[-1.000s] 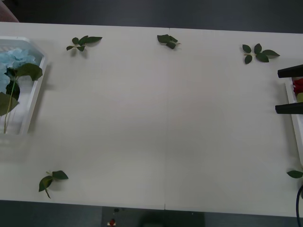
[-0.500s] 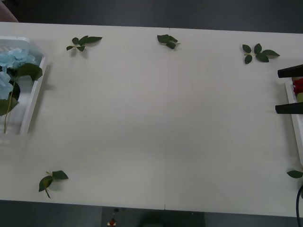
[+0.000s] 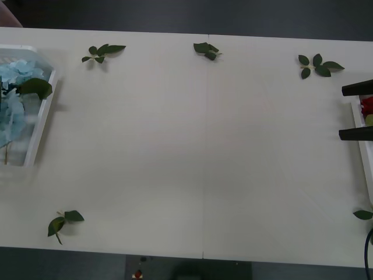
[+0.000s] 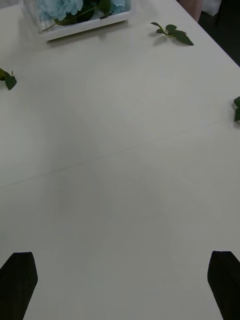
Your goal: Put the red flowers into the right box and the blue flowers into the left box
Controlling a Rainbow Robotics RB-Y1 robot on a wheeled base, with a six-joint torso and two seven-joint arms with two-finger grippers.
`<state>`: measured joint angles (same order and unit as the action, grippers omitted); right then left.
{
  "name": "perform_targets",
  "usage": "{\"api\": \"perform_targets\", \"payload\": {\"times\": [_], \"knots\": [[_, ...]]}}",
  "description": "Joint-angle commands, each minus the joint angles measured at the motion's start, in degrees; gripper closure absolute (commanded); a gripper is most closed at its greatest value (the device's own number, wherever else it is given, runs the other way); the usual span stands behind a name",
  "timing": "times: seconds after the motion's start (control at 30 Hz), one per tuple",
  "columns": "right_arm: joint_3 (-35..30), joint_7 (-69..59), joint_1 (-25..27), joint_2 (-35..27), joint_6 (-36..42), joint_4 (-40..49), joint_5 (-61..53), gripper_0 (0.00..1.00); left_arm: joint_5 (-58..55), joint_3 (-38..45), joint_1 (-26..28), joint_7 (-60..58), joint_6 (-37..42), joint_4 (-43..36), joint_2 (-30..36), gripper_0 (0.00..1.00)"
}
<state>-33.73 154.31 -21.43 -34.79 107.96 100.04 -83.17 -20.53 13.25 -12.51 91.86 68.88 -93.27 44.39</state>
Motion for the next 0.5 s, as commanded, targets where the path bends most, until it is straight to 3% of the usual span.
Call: {"api": "perform_targets", "payload": {"times": [0.03, 0.27, 0.5], "knots": [[-0.3, 0.7, -0.3, -1.2, -0.3, 1.7, 0.0, 0.00, 0.0, 0.6, -0.7, 2.6, -1.6, -0.7, 2.0, 0.36], [-0.3, 0.7, -0.3, -1.2, -0.3, 1.7, 0.0, 0.00, -3.0, 0.6, -0.6, 2.7, -3.8, -0.7, 2.0, 0.06], [-0.3, 0.7, -0.3, -1.2, -0.3, 1.7, 0.0, 0.00, -6.9, 1.5, -0.6, 2.7, -6.5, -0.8, 2.0, 0.00]]}}
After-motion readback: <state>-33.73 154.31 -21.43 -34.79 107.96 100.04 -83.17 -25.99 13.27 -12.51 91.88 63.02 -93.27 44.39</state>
